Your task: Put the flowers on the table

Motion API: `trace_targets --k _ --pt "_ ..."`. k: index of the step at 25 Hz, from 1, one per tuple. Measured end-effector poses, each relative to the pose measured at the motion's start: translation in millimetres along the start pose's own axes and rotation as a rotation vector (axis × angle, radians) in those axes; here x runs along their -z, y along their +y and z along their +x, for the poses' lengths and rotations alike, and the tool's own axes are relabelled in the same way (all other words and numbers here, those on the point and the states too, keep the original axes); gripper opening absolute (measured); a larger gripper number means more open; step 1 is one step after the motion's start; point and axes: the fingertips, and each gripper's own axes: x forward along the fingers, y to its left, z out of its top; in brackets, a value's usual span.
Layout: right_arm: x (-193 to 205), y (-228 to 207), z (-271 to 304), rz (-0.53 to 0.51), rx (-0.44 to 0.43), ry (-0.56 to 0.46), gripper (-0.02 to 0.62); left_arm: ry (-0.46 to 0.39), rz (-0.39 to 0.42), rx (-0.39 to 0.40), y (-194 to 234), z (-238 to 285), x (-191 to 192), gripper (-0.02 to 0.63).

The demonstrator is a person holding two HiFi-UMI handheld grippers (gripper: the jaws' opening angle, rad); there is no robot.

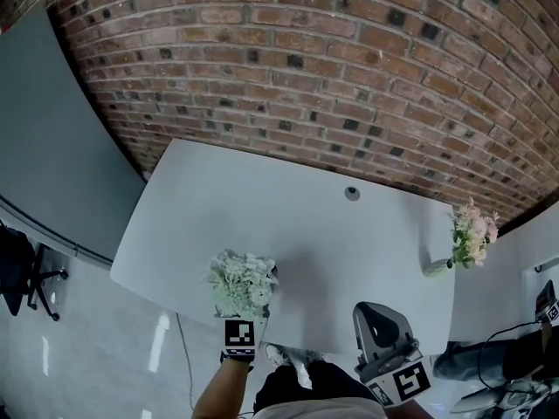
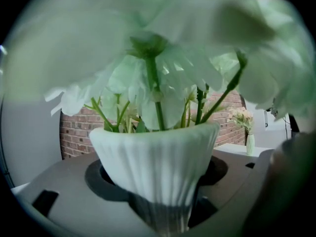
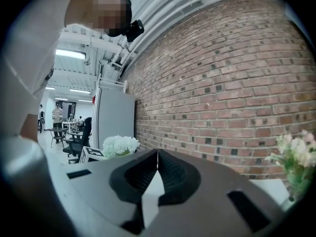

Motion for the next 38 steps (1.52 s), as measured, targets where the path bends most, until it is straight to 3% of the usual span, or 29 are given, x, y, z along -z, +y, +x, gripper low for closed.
trace_targets --k 2,7,11,15,21,38 --pt "2.9 -1.7 0.8 0.002 0.009 0.011 0.015 -0.022 -0.024 -0.004 1.6 5.7 2.0 0.356" --pt "12.7 -6.6 6.2 0.014 0.024 0.041 0.015 0.048 0.055 0.039 1.7 13.6 11.1 0.356" --pt "15.0 -6.2 13.9 0.014 0.034 0.047 0.015 -0.014 0.005 0.021 4.3 20.7 12.5 0.356" --pt "16.5 -5.0 20.8 0.008 0.034 0.062 0.015 0.075 0.103 0.066 7.0 23.0 16.9 0.356" --pt "20.9 -5.9 24.3 0.004 0.046 0.081 0.015 -0.018 0.04 0.051 12.7 39.5 7.6 0.356" --pt "25.6 -7.3 29.4 0.027 0.047 0.087 0.015 -0.05 0.052 0.123 3.2 46.1 3.6 0.363"
